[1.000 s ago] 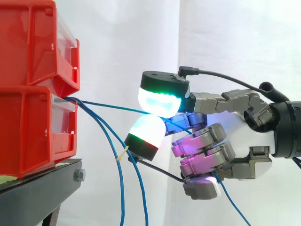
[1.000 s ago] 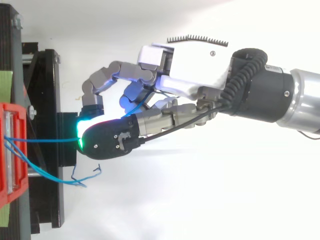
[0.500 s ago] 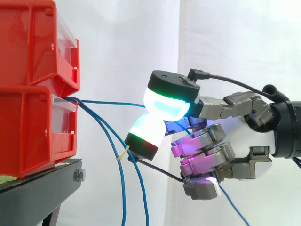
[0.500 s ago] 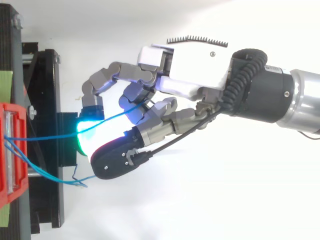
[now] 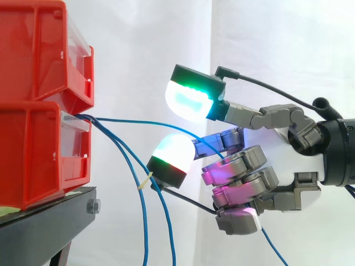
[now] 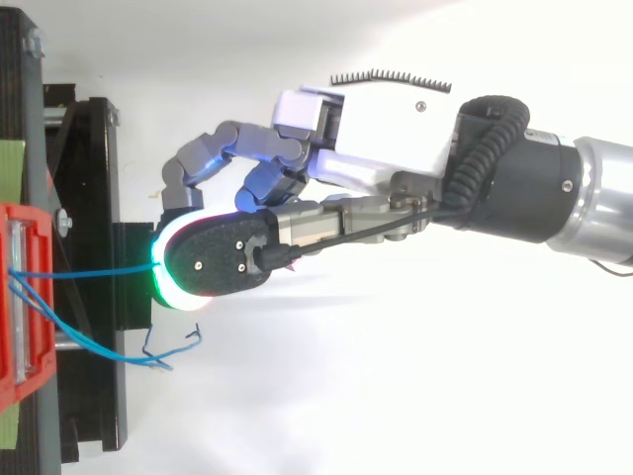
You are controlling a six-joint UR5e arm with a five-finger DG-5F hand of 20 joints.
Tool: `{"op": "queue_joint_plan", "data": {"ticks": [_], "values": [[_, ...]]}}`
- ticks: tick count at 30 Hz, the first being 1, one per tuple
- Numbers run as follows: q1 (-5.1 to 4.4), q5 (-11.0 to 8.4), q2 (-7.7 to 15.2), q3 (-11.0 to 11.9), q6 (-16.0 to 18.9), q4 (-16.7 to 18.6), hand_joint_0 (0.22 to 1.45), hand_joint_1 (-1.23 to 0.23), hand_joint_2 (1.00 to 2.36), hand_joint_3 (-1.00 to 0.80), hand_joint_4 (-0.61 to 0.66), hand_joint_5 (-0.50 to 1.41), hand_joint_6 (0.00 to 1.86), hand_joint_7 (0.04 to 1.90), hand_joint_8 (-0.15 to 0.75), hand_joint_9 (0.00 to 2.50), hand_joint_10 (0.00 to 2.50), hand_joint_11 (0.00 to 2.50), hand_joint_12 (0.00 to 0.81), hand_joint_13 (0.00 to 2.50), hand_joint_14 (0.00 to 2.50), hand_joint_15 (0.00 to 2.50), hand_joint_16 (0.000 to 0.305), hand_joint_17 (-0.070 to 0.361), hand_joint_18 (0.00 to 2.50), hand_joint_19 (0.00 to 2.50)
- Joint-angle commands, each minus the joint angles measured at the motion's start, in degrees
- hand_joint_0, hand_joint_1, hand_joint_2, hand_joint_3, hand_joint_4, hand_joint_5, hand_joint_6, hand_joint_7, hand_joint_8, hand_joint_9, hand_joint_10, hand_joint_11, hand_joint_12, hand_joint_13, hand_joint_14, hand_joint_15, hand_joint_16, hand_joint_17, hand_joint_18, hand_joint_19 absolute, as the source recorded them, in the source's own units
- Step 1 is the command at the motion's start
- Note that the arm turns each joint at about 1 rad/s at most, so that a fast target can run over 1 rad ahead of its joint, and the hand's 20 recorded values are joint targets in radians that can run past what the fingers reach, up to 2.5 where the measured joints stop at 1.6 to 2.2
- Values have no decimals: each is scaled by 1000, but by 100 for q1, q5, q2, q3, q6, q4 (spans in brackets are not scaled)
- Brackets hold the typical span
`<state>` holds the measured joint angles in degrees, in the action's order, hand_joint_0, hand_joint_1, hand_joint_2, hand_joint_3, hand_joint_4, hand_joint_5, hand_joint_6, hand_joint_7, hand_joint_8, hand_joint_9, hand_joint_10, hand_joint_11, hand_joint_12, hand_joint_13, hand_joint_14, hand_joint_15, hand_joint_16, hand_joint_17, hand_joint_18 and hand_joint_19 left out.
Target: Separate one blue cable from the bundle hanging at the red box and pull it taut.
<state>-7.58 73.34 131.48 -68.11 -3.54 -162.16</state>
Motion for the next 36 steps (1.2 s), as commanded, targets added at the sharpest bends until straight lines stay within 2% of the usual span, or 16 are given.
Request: {"op": "queue_joint_plan", "data": {"ticks": [1,7,12,18,20,36], "values": [[11,-39,0,0,2,0,628,-418,1008,-414,158,-182,811,1031,313,1029,1289,1649,400,980,1813,1488,50,113,1118,1175],[72,-57,0,0,2,0,629,-567,1020,-216,158,-160,734,1073,309,1025,1281,1682,403,992,1796,1498,51,114,1123,1148],[125,-57,0,0,2,0,616,-667,1021,-154,155,-161,727,1162,318,1010,1297,1670,400,990,1789,1514,51,115,1119,1157],[143,-136,0,0,-24,0,621,-708,1021,-161,156,-186,807,1106,312,995,1335,1646,408,994,1788,1503,51,115,1120,1155],[116,-154,0,0,-59,0,628,-718,1021,-173,158,-187,811,1105,312,990,1346,1650,401,994,1780,1502,51,116,1121,1149],[116,-136,0,0,-86,26,682,-826,1018,-249,117,-199,847,1066,308,937,1428,1638,408,975,1702,1582,51,114,1107,1160]]}}
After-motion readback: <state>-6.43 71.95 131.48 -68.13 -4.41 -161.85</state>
